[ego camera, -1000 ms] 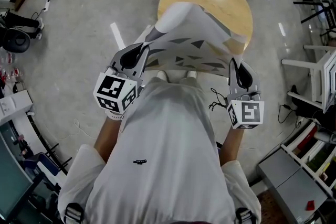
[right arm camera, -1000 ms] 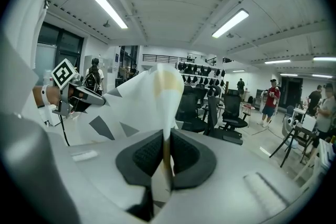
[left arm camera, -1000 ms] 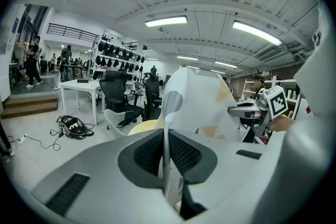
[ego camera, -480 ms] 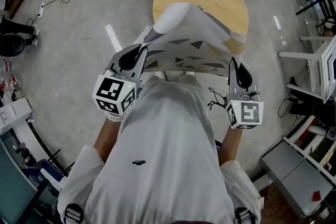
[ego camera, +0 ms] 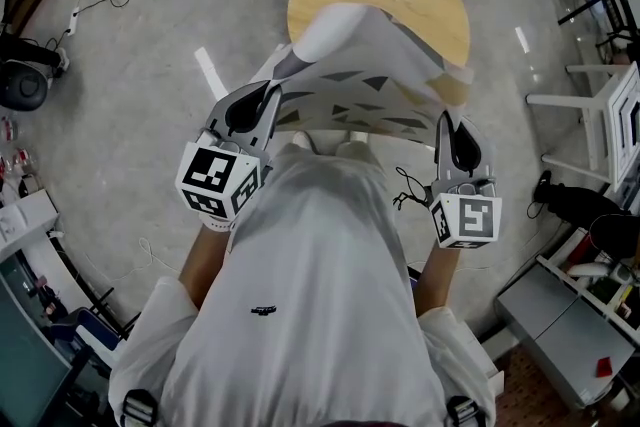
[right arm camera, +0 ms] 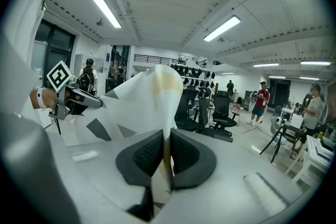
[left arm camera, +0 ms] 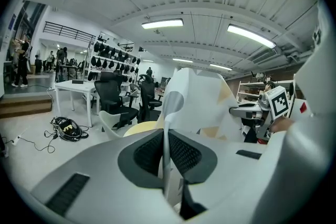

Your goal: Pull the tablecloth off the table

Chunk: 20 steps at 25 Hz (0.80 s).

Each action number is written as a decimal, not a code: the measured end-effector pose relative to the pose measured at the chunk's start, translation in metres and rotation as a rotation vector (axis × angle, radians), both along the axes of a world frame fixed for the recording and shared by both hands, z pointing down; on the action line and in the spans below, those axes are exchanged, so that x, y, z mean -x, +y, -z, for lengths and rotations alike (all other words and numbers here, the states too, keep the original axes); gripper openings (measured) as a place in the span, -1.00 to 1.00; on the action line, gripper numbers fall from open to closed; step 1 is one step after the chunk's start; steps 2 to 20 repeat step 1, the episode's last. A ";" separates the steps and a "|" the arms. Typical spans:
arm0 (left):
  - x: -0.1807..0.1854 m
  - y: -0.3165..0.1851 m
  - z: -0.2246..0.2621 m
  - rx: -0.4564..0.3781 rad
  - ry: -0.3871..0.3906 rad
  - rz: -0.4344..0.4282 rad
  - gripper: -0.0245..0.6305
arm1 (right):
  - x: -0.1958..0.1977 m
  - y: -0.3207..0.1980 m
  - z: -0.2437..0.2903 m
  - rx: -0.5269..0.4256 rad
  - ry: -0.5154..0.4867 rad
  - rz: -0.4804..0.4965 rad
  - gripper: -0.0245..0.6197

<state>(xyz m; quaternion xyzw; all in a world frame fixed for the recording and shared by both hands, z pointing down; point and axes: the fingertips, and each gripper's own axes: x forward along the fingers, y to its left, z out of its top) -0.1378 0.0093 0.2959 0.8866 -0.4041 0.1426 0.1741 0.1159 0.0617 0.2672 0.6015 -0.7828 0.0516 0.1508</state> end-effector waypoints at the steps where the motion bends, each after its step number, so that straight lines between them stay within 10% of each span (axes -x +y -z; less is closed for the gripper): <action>1: 0.000 0.001 0.000 0.001 0.001 0.000 -0.84 | 0.000 0.001 0.000 0.000 0.001 0.000 -0.83; 20: 0.000 0.001 0.000 0.001 0.001 0.000 -0.84 | 0.000 0.001 0.000 0.000 0.001 0.000 -0.83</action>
